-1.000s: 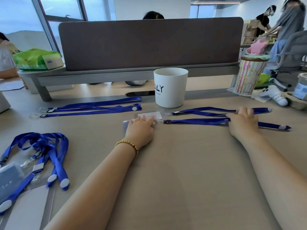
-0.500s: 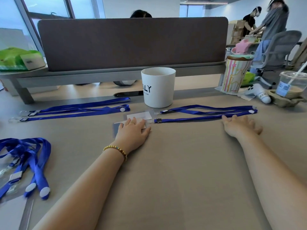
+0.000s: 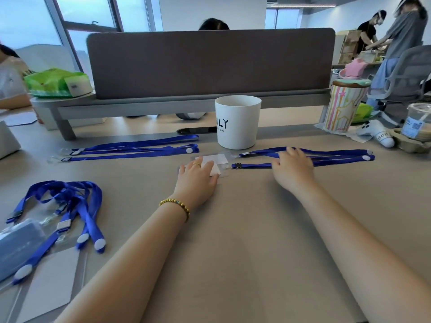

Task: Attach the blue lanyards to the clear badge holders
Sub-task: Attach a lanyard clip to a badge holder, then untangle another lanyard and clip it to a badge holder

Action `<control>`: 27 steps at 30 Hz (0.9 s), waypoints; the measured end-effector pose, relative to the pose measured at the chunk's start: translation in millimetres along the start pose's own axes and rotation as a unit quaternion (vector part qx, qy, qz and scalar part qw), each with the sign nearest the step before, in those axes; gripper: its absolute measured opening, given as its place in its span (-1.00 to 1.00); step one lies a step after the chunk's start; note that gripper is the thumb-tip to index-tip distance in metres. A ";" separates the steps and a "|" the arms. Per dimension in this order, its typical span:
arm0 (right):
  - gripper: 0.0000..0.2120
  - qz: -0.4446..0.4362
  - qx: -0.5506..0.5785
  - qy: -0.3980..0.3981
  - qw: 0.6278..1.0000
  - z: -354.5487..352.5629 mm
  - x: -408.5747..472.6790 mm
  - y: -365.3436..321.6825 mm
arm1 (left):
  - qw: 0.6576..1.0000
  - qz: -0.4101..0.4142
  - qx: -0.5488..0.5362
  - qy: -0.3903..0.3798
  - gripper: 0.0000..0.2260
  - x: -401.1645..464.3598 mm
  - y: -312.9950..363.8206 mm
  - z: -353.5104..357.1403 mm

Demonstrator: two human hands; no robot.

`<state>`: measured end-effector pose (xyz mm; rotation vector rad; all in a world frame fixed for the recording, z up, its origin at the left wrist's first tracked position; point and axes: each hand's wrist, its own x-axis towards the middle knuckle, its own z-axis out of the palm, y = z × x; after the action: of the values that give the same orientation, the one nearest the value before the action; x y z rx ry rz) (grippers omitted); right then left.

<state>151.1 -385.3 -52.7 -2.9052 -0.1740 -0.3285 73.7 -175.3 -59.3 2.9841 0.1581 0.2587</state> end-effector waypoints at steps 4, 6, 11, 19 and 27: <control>-0.65 -0.113 0.036 -0.009 0.993 11.6 -25.1 -65.6 | 1.000 -0.024 -0.001 0.012 -0.62 -24.3 -27.5 -11.9; -0.65 -0.153 0.057 -0.020 0.986 17.8 -36.4 -91.7 | 0.999 -0.042 -0.011 0.011 -0.62 -38.0 -46.2 -16.7; -0.71 -0.219 0.087 -0.042 0.971 23.5 -62.5 -151.0 | 0.995 -0.091 -0.016 0.024 -0.61 -68.5 -95.9 -29.5; -0.71 -0.269 0.178 -0.114 0.940 32.1 -97.8 -234.0 | 0.964 -0.238 0.047 0.109 -0.70 -96.3 -164.6 -51.4; -0.54 -0.283 0.139 -0.208 0.926 34.2 -122.8 -286.2 | 0.925 -0.299 -0.182 0.147 -0.83 -99.0 -201.4 -43.1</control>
<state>-0.7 -111.4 -57.6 -2.5410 -1.0440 0.2246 -49.6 17.1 -63.6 2.3700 0.9190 0.5773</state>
